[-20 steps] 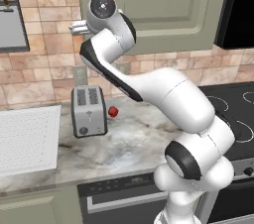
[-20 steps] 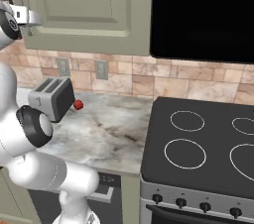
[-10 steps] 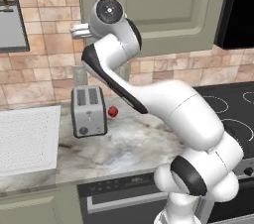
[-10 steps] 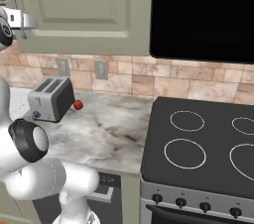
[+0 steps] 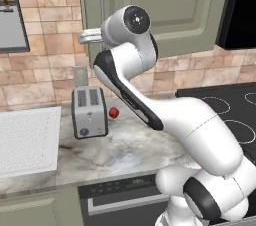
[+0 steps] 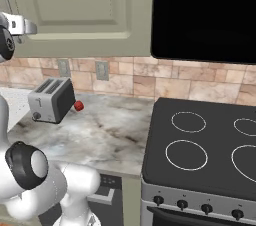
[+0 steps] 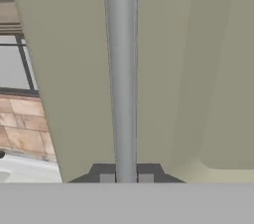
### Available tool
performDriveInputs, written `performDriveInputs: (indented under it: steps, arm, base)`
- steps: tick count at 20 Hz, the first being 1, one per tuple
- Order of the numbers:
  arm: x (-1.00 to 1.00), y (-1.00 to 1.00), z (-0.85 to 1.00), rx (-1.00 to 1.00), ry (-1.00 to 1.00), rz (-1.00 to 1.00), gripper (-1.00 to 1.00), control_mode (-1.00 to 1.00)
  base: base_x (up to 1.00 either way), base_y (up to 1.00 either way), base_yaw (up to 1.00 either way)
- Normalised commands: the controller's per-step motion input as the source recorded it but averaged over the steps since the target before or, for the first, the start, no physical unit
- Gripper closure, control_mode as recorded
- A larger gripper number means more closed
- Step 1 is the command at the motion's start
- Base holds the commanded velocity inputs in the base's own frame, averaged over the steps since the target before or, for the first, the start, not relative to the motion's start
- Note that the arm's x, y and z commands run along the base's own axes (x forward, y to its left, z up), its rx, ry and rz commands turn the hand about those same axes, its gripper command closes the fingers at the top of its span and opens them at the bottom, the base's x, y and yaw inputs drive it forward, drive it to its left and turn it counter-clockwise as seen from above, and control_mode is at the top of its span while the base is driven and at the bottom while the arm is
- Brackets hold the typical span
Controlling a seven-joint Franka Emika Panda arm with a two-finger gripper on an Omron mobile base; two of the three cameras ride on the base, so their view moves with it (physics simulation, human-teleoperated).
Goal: Pick the soap dispenser and bar soap from the cabinet and place them on the counter.
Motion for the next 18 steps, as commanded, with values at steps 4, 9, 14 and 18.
performDriveInputs:
  steps: [4,9,14,18]
  arm:
    - [-0.48,-0.04,0.01,0.07,-0.06,0.07,1.0,-1.0]
    - [-0.47,-0.16,0.11,0.1,-0.01,0.08,1.0,-1.0]
    - [-0.44,-0.16,0.17,0.12,0.0,0.08,1.0,-1.0]
    - [-0.46,-0.12,0.18,0.11,0.0,0.09,1.0,-1.0]
  base:
    - [0.0,0.0,0.0]
    - [0.0,0.0,0.0]
    - [0.0,0.0,0.0]
    - [0.0,0.0,0.0]
